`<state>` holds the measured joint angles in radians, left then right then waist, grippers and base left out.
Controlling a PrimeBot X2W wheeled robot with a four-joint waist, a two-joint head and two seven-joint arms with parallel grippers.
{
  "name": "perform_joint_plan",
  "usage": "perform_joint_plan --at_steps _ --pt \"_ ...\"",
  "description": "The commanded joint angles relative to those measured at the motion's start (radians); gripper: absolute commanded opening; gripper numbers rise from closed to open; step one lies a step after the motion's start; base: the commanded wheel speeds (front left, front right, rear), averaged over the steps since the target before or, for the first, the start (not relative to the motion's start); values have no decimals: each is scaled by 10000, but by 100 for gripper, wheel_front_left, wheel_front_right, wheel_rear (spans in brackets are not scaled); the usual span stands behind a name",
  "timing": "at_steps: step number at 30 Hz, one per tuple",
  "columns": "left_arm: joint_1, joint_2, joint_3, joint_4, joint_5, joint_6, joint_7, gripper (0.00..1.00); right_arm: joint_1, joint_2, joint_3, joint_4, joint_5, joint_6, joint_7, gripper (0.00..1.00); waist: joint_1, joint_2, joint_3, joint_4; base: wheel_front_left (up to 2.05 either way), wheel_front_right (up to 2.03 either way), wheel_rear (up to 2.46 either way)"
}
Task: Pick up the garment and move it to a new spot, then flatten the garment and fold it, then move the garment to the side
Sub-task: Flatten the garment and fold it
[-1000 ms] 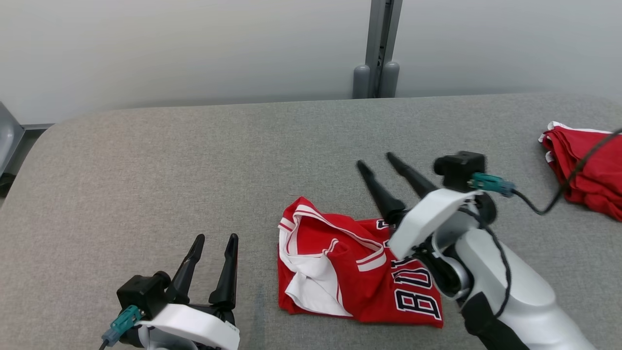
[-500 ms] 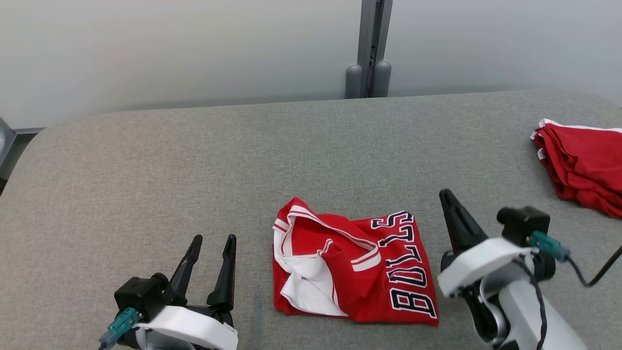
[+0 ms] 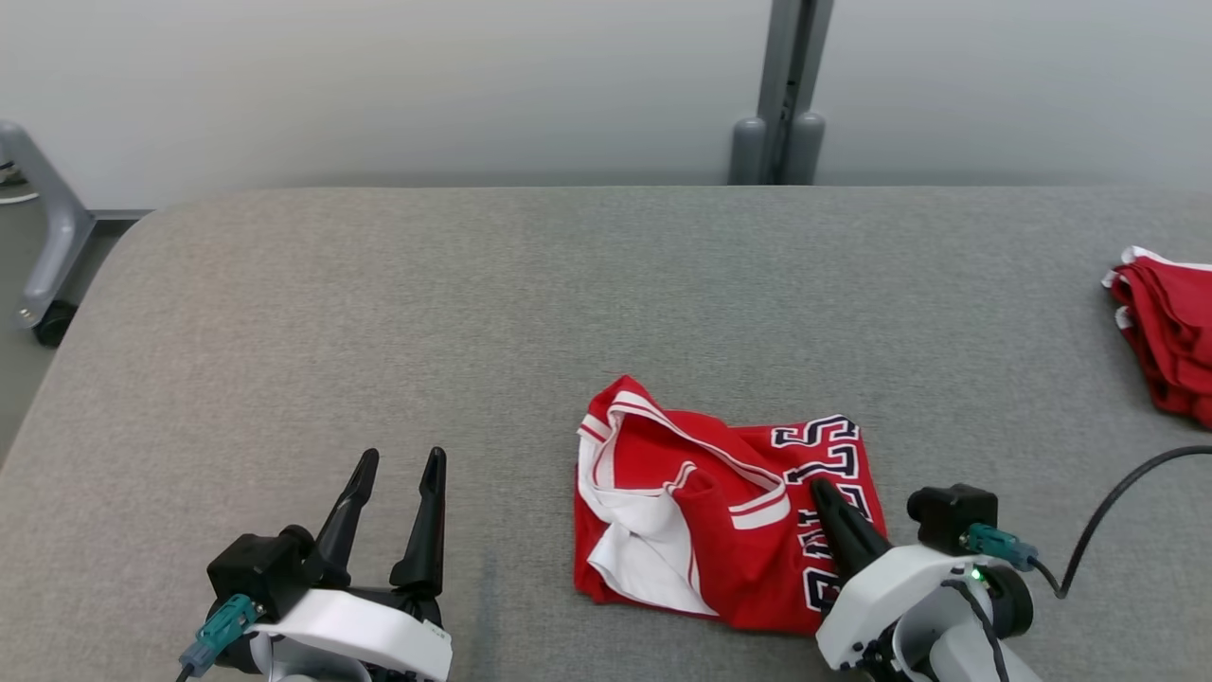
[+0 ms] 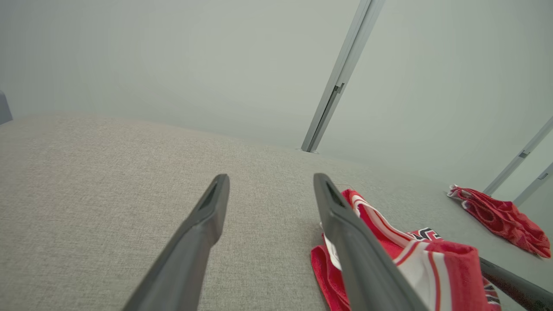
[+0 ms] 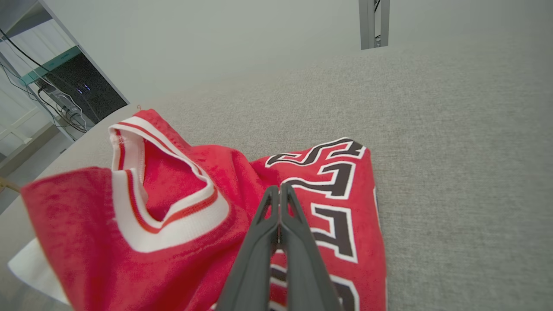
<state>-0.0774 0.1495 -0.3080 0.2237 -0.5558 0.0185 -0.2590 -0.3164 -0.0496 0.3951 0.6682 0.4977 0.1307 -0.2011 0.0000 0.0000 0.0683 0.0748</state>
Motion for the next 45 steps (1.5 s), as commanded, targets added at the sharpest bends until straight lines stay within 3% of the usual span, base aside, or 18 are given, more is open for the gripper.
perform_joint_plan --at_steps 1,16,27,32,36,45 --pt "-145 70 45 -21 13 21 -43 100 -58 -40 50 81 129 4 40 0 0 0 -4 159 0 0 0" --pt "42 216 167 -123 -38 103 -48 100 -852 -45 3192 847 2912 4 -390 0 0 0 -219 1301 0 0 0" --pt "240 261 191 -160 -109 185 -50 100 -1384 -45 5088 1405 3785 4 -569 0 0 0 -316 1339 0 0 0" --pt "260 271 175 -212 -124 198 -53 100 -1748 -43 4875 1408 3764 4 -653 0 0 0 -350 1107 0 0 0" --pt "211 244 100 -243 -112 220 -54 100 -2117 -43 4002 1615 3219 3 -652 0 0 0 -310 1022 0 0 0" --pt "-25 199 2 -190 -134 119 -29 100 -3006 -40 3454 2991 2678 4 -653 0 0 0 10 1493 0 0 0"
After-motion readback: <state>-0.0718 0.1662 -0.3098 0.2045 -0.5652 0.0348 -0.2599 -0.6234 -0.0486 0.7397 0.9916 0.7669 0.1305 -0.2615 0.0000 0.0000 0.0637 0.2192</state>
